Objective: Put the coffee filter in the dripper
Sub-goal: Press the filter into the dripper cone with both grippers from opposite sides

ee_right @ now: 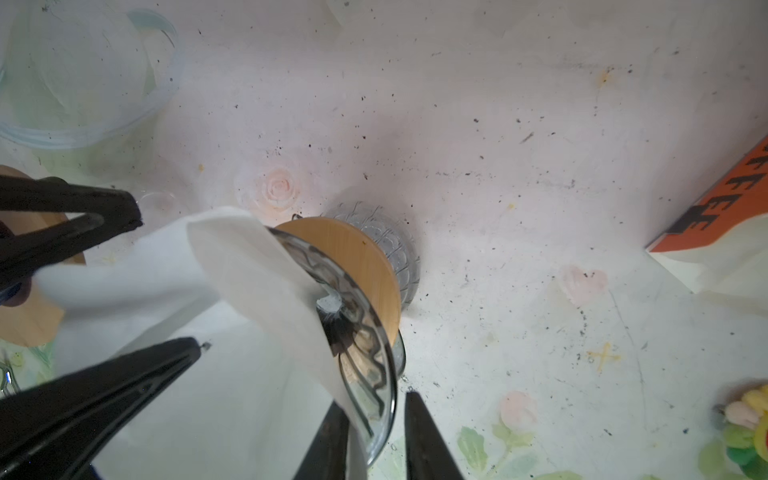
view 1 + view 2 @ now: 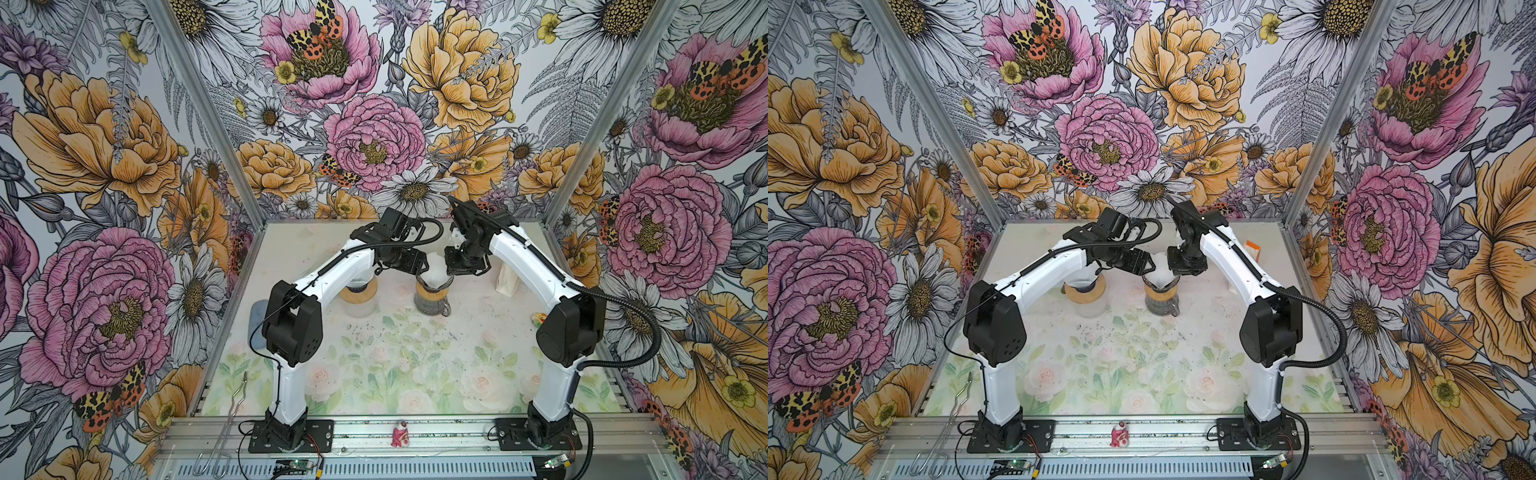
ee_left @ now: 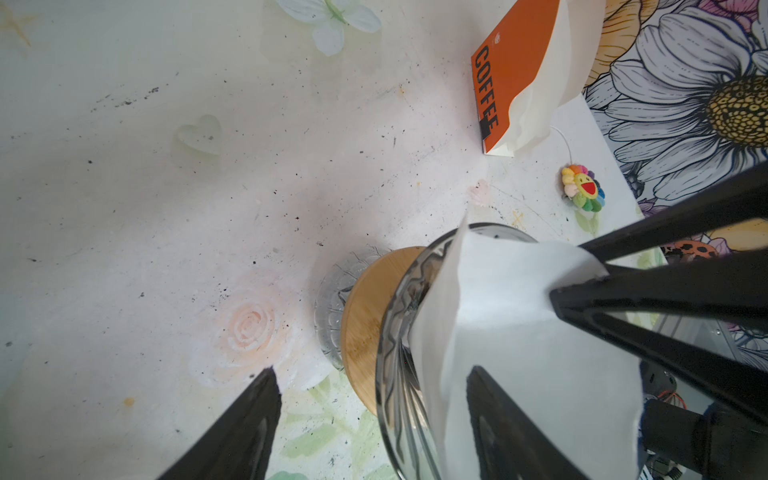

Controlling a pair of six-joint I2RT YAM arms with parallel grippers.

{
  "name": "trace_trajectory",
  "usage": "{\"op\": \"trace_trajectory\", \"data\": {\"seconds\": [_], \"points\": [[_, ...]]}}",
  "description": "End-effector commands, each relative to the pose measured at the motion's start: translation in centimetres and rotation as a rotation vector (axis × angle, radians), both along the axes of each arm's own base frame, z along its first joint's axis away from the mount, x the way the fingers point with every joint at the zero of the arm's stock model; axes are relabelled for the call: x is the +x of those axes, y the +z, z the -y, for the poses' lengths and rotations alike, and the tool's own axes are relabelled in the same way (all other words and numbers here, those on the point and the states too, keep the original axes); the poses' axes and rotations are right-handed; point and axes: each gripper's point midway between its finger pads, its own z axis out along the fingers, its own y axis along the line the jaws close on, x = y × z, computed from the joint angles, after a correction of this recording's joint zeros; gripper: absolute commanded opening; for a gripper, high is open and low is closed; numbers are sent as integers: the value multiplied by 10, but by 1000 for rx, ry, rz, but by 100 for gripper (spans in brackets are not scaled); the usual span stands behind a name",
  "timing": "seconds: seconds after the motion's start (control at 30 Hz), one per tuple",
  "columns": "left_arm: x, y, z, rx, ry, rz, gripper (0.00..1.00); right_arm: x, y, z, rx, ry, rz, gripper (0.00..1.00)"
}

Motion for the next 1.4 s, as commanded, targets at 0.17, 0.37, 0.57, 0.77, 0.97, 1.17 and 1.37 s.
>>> {"op": "trace_trajectory", "data": {"seconds": [0.17, 0.37, 0.57, 0.77, 0.97, 1.17, 1.37], "points": [[8, -6, -1, 18, 20, -8, 69, 6, 12, -2, 20, 7, 84, 28], [9, -13, 1, 21, 25, -23, 68, 10, 7, -2, 23, 0, 107, 28], [12, -14, 2, 27, 27, -21, 68, 11, 2, 0, 15, -11, 115, 29], [12, -18, 3, 49, 29, -21, 68, 12, -6, 0, 12, -9, 112, 30], [12, -22, 5, 62, 29, -21, 67, 13, -9, -4, 25, -2, 109, 31], [13, -32, 0, 99, 31, -28, 68, 13, -15, -2, 17, -7, 100, 33], [14, -33, 1, 98, 33, -31, 68, 14, -18, -6, 28, -6, 97, 33]]}}
